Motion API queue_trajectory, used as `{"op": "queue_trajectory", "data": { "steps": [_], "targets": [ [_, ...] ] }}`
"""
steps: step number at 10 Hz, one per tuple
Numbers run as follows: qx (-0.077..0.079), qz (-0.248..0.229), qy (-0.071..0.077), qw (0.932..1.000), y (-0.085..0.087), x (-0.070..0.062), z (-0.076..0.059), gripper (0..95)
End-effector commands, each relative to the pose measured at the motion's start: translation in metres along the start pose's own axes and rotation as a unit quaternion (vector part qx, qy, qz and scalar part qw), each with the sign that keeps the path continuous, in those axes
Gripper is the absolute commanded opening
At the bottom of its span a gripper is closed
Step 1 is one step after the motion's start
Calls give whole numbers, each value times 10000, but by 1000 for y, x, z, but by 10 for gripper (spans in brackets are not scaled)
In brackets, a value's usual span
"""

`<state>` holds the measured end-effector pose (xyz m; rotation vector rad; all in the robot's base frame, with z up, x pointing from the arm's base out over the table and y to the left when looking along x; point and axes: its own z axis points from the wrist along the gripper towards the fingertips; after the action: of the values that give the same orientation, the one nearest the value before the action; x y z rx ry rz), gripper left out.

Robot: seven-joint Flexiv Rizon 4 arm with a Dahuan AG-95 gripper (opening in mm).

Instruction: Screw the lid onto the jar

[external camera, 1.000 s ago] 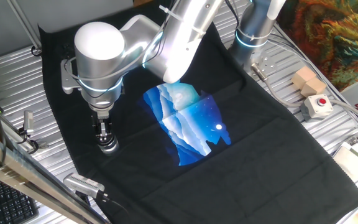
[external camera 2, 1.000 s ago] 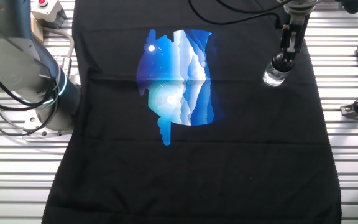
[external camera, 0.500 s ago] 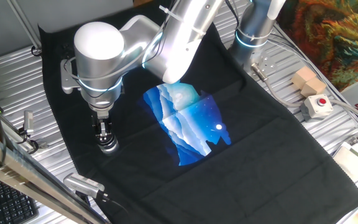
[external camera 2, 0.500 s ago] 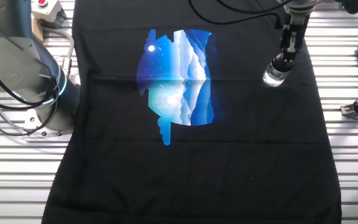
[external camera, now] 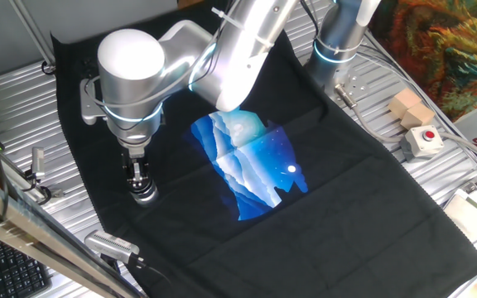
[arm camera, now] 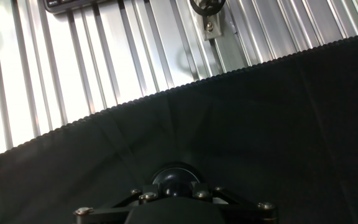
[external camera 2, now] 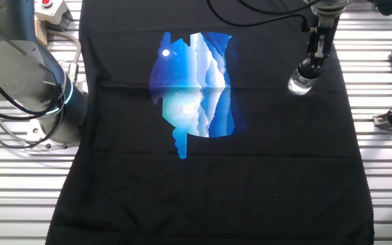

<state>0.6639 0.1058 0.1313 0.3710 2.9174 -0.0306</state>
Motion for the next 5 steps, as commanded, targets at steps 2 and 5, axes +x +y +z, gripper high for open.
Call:
{"op": "queue_trajectory", "data": {
  "steps": [2, 5],
  "targets": [
    [21, -3, 10, 10000, -2, -1, 1, 0],
    [9, 0, 20, 10000, -4, -3, 0, 0]
  ]
}}
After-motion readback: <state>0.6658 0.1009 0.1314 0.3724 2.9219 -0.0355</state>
